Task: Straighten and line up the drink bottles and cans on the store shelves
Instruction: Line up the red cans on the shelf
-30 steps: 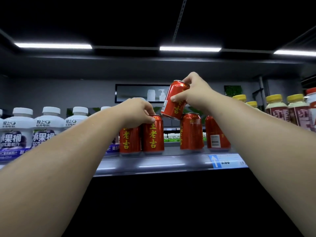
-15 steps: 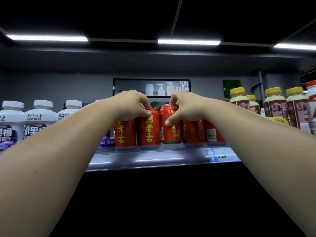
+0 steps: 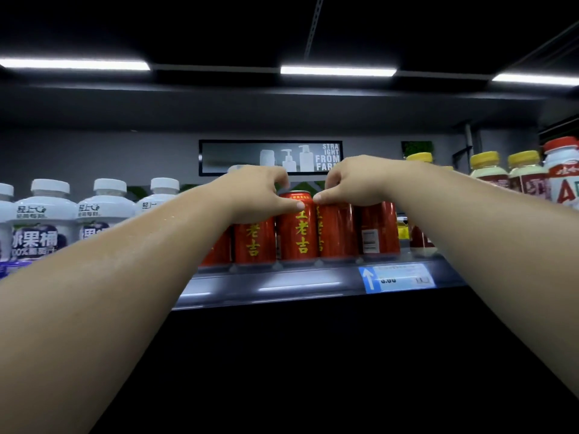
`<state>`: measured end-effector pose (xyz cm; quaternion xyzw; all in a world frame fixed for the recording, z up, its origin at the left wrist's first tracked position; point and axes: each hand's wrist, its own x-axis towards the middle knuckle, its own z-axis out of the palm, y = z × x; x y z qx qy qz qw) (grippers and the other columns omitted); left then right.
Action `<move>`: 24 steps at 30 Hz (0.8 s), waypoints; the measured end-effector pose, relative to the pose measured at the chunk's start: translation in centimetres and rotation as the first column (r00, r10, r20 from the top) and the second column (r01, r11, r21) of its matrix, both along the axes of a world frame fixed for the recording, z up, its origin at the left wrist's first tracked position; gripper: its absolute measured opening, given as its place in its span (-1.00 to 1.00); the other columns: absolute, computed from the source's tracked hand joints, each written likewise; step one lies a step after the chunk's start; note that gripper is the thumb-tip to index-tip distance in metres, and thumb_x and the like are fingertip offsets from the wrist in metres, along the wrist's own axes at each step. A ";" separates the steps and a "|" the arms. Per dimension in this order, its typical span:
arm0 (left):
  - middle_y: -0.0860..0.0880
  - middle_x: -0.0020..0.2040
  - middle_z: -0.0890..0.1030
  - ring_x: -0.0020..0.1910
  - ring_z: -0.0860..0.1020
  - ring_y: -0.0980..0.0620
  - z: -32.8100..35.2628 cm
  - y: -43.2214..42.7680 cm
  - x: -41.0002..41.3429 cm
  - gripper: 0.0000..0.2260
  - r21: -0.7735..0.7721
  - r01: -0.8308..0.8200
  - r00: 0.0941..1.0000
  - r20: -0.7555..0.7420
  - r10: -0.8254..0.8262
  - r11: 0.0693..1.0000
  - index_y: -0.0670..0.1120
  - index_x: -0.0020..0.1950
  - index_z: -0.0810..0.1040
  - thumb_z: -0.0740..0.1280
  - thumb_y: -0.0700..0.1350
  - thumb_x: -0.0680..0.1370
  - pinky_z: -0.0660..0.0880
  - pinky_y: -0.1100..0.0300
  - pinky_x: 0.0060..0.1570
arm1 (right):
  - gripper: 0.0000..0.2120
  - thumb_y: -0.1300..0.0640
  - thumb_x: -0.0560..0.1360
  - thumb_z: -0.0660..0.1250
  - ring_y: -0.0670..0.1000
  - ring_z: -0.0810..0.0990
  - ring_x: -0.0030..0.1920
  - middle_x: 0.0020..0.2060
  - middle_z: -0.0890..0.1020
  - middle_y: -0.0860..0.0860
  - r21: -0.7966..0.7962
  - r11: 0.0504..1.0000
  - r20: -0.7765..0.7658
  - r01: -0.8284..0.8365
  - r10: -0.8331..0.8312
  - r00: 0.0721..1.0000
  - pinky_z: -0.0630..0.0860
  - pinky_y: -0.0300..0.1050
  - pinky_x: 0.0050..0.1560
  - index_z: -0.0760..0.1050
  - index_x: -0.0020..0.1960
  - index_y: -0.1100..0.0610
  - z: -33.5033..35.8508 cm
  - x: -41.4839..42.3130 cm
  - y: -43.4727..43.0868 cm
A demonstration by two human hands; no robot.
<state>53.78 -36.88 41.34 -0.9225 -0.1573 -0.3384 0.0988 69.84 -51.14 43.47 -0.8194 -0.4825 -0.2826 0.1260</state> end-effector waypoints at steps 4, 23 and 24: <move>0.02 0.24 0.58 0.07 0.51 0.02 0.2 -0.6 1.0 -0.45 -0.024 0.023 0.997 -0.078 -0.025 0.999 0.16 0.39 0.44 0.31 0.36 0.47 0.49 0.09 0.05 | -0.82 -0.12 0.48 0.33 -0.11 0.56 -0.07 0.01 0.63 -0.11 -0.016 0.994 -0.063 -0.110 0.109 0.992 0.41 -0.16 -0.23 0.57 0.05 -0.15 0.3 0.3 0.1; 0.02 0.30 0.52 0.21 0.50 -0.03 2.2 -3.6 4.0 -0.42 -0.015 -0.039 0.996 -0.079 0.038 0.999 0.10 0.34 0.42 0.40 0.33 0.42 0.43 0.05 0.18 | -0.60 -0.30 0.49 0.33 -0.10 0.52 -0.04 0.07 0.57 -0.11 -0.046 0.996 -0.045 -0.076 0.074 0.996 0.40 -0.12 -0.15 0.51 0.19 -0.08 1.3 2.3 -4.8; 0.03 0.30 0.53 0.22 0.50 -0.02 2.3 -4.1 4.4 -0.43 -0.021 -0.013 0.997 -0.080 0.012 1.000 0.13 0.35 0.43 0.39 0.33 0.42 0.43 0.05 0.20 | -0.57 -0.32 0.49 0.32 -0.06 0.52 -0.02 0.09 0.55 -0.09 -0.082 0.997 -0.017 -0.011 0.010 1.000 0.41 -0.08 -0.10 0.50 0.22 -0.08 1.4 2.6 -5.4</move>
